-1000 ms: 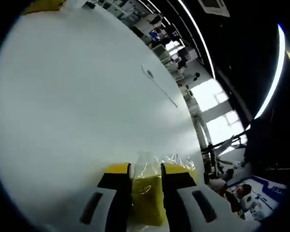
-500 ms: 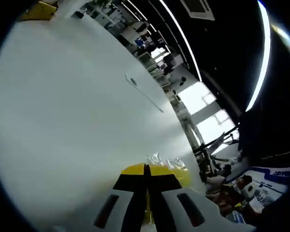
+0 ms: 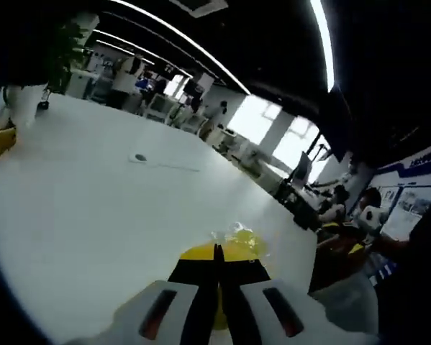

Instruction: Compare the silicone blocks by pressing each to a similar depth, holding the contact briefly, and releasing to observe deformation and rebound differences across the visible hardness samples.

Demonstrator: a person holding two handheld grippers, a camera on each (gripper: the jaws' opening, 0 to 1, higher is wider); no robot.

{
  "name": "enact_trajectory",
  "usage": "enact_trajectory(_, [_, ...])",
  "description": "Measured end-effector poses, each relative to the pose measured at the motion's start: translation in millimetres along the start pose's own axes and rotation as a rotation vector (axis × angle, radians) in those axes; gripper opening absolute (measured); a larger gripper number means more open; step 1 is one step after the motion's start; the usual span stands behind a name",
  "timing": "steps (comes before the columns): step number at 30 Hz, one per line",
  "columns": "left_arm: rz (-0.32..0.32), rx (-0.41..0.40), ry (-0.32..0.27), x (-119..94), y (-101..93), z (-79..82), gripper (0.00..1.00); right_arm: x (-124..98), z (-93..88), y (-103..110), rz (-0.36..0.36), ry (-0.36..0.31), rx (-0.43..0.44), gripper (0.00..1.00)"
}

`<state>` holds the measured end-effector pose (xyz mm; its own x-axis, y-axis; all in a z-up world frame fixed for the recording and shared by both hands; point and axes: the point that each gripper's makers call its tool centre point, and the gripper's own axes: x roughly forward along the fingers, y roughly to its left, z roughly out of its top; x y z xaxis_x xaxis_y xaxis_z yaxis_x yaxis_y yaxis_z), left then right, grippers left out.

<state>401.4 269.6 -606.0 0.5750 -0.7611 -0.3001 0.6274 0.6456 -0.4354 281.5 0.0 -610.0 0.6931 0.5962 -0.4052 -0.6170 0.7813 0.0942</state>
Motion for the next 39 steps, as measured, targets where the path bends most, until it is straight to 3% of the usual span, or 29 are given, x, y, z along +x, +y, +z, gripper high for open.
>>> enact_trajectory(3, [0.027, 0.144, 0.009, -9.6, -13.2, 9.0, 0.0, -1.8, -1.2, 2.6, -0.002, 0.013, -0.029, 0.69])
enact_trajectory(6, [0.007, 0.205, -0.039, -18.9, -28.8, 28.5, 0.0, -4.6, 4.0, 8.2, 0.012, -0.003, -0.046, 0.7])
enact_trajectory(11, [-0.006, 0.264, -0.06, -35.3, -50.9, 53.0, 0.0, -9.7, 9.7, 14.9, 0.019, -0.026, -0.066, 0.7])
enact_trajectory(14, [-0.07, 0.343, -0.068, -45.5, -79.2, 65.6, 0.0, -11.9, 18.2, 23.7, 0.047, -0.052, -0.072, 0.71])
enact_trajectory(16, [-0.093, 0.4, -0.058, -49.6, -93.3, 69.5, 0.0, -12.6, 22.3, 29.1, 0.062, -0.055, -0.093, 0.71])
enact_trajectory(28, [-0.235, 0.484, -0.081, -48.5, -151.2, 82.8, 0.0, 0.4, 46.6, 44.7, 0.154, -0.04, -0.173, 0.68])
enact_trajectory(32, [-0.276, 0.553, -0.026, -43.7, -164.6, 76.9, 0.0, 9.7, 61.7, 51.0, 0.197, -0.06, -0.173, 0.69])
enact_trajectory(35, [-0.305, 0.648, 0.007, -42.5, -174.1, 74.5, 0.0, 16.4, 71.6, 57.0, 0.232, -0.065, -0.186, 0.69])
enact_trajectory(39, [-0.363, 0.648, 0.008, -40.6, -190.4, 78.1, 0.0, 23.8, 83.2, 64.4, 0.273, -0.075, -0.2, 0.69])
